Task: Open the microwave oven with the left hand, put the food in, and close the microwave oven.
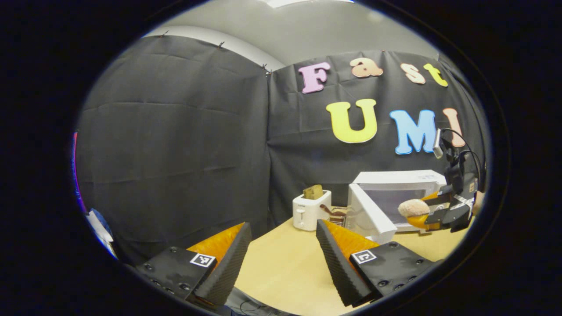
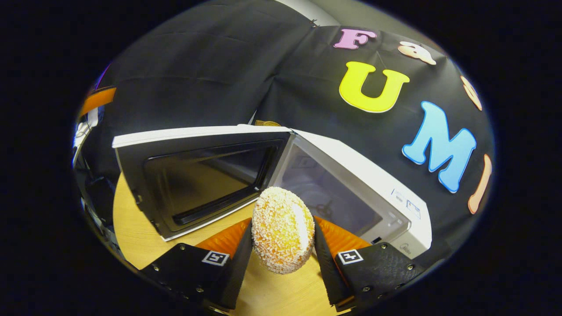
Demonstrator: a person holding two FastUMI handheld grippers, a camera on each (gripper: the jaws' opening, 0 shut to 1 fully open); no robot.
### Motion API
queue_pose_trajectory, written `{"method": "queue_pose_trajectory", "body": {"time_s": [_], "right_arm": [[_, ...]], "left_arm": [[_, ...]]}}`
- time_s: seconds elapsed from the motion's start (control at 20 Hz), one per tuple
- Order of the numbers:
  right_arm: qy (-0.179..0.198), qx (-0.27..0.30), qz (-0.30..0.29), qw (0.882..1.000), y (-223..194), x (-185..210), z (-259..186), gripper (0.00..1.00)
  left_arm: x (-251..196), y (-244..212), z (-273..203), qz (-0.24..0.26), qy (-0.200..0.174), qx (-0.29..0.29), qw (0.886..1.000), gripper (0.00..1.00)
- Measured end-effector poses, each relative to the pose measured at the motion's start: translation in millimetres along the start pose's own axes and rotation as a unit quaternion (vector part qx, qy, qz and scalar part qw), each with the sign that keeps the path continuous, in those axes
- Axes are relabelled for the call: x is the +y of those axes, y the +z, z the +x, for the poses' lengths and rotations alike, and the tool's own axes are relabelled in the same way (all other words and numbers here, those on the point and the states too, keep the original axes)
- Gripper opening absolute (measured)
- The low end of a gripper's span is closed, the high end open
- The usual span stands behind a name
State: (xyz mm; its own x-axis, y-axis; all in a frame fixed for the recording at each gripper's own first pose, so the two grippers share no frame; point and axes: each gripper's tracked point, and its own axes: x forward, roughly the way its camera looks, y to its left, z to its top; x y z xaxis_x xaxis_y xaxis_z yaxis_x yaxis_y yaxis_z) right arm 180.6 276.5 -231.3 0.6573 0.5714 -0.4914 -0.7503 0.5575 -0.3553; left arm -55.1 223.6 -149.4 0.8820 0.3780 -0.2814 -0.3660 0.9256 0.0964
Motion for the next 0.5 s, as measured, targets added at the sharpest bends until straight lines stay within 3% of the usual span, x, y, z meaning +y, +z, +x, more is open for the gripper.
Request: {"method": "queue_pose_trajectory", "body": {"time_s": [0.1, 0.45, 0.5], "right_arm": [[-0.014, -0.005, -0.016, 1.0, 3, -8, 23, 0.75], [-0.067, 0.014, -0.043, 0.997, -20, -43, 111, 0.75], [-0.073, 0.02, -0.046, 0.996, -26, -47, 122, 0.75]], "left_arm": [[10, -9, 6, 0.0, 0.002, 0.013, 1.0, 0.94], [27, -25, 30, 0.002, 0.007, 0.04, 0.999, 1.0], [27, -26, 33, 0.002, 0.006, 0.039, 0.999, 0.97]]}}
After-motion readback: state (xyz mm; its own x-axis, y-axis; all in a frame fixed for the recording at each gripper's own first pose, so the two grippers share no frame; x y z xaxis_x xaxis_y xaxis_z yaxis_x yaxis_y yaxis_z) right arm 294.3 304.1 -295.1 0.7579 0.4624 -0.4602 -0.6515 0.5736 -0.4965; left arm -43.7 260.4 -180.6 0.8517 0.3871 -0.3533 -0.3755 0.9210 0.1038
